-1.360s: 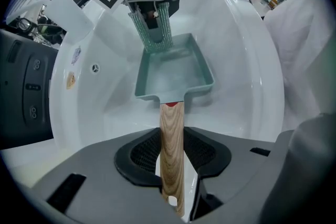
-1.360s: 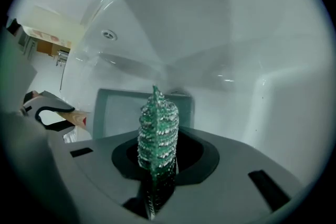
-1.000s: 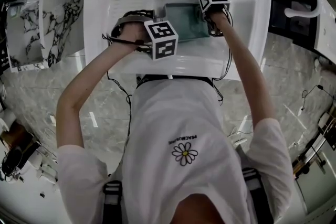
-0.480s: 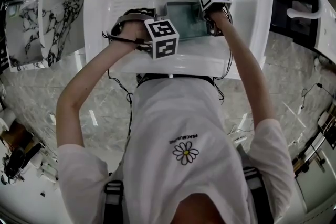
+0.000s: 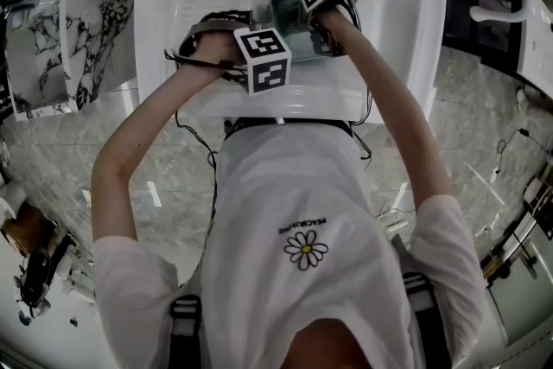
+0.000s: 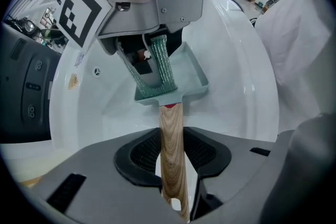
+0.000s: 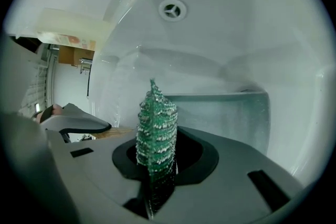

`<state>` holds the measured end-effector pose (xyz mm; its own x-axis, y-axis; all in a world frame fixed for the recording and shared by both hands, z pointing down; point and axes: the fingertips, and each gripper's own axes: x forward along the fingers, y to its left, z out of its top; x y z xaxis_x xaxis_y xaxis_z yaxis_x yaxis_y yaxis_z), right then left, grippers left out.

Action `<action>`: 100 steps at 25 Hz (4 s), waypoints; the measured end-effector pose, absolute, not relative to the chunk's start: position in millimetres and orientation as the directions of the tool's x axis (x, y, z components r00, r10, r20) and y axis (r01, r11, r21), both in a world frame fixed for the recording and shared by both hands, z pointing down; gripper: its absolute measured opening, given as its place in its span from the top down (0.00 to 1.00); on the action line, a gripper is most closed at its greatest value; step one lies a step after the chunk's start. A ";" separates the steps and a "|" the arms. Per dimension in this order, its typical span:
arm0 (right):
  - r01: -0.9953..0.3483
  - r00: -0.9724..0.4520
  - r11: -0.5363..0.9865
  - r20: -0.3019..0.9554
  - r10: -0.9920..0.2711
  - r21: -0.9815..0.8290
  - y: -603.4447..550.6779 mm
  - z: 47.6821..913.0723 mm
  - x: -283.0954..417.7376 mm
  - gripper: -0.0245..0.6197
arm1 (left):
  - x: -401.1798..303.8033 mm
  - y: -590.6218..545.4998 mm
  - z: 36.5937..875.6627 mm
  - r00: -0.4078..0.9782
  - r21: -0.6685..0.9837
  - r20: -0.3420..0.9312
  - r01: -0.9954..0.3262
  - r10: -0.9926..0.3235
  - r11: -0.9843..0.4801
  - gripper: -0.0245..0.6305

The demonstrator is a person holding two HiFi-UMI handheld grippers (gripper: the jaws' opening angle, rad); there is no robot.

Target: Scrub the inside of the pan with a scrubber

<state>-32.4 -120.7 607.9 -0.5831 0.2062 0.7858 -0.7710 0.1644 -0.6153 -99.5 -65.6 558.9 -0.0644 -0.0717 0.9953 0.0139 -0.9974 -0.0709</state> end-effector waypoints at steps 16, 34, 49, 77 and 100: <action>-0.724 -0.640 0.175 0.744 0.191 -0.667 -118.6 589.8 -39.6 0.87 | -100.3 -64.7 560.5 -0.091 -0.096 0.991 0.027 -0.099 -0.995 0.74; -0.899 -0.386 0.155 0.908 0.164 -0.411 -107.7 654.5 90.6 0.87 | -101.1 -64.9 560.0 -0.101 -0.099 0.990 0.048 -0.103 -0.994 0.74; -0.889 -0.429 0.099 0.887 0.169 -0.448 -101.9 650.7 74.4 0.87 | -101.3 -61.8 558.3 -0.091 -0.097 0.991 0.042 -0.101 -0.994 0.74; -0.713 -0.683 0.070 0.713 0.159 -0.698 -83.8 595.4 -41.2 0.87 | -101.2 -62.5 560.2 -0.102 -0.106 0.989 0.051 -0.111 -0.993 0.74; -0.884 -0.397 0.190 0.901 0.175 -0.426 -75.9 643.2 99.4 0.87 | -101.1 -63.6 560.1 -0.110 -0.099 0.989 0.042 -0.103 -0.994 0.74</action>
<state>99.4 -75.9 643.2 -0.3966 0.1749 0.9012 -0.8845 0.1900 -0.4261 -101.1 -63.6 560.1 -0.1097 -0.1034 0.9886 0.0425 -0.9942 -0.0993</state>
